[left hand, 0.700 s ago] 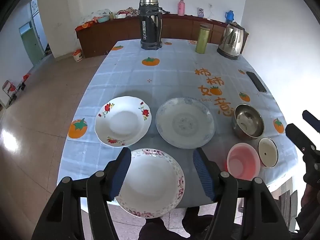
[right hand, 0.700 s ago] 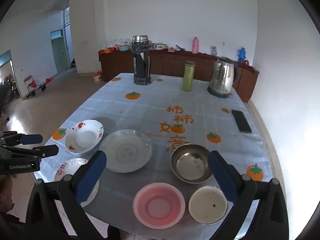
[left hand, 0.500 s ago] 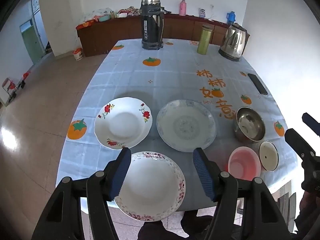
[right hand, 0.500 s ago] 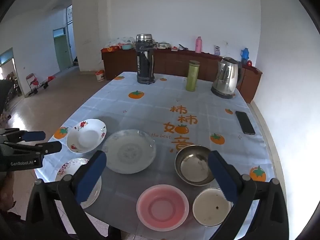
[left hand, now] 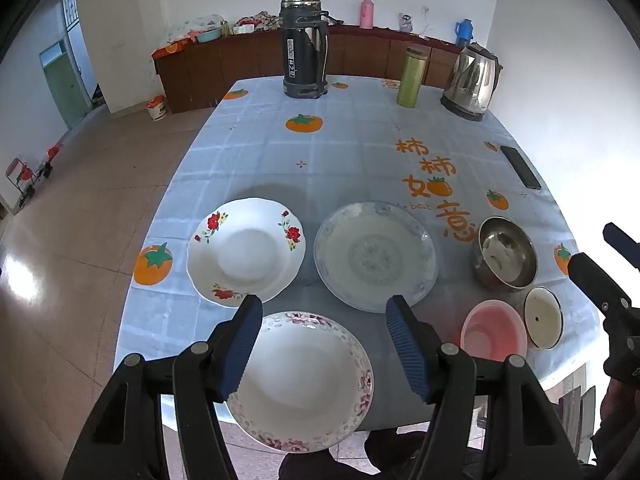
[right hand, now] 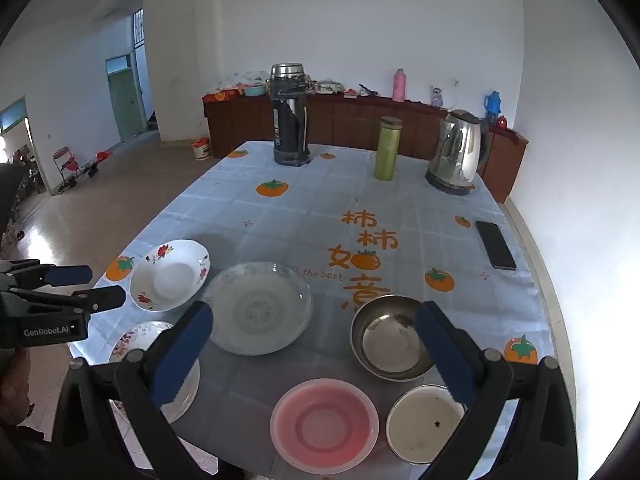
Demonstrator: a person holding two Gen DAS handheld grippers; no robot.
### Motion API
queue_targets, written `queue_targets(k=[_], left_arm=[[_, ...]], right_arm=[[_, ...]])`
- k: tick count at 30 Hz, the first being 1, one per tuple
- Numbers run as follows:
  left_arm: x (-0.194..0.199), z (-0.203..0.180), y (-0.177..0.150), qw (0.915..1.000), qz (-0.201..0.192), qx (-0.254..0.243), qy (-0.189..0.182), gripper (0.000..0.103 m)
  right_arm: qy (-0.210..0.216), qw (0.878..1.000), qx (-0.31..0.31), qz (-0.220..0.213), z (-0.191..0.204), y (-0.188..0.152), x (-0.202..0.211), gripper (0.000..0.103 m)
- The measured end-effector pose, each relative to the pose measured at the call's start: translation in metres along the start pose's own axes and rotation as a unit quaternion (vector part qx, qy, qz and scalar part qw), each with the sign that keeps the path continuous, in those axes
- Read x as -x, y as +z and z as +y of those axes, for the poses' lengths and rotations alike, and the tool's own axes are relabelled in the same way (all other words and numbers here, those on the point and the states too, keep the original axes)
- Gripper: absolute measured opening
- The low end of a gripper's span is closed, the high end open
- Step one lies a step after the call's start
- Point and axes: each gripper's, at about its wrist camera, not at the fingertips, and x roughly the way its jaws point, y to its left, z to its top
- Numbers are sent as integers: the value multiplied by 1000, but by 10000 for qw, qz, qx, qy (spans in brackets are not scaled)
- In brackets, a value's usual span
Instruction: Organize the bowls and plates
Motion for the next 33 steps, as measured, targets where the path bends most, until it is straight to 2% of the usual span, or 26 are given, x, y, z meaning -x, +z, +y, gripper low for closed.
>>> queue_targets(k=[33], left_arm=[[-6,2,6,10000,-16,-46,53,66]], right_arm=[[52,9999,80,58,4,-1,-2,103]])
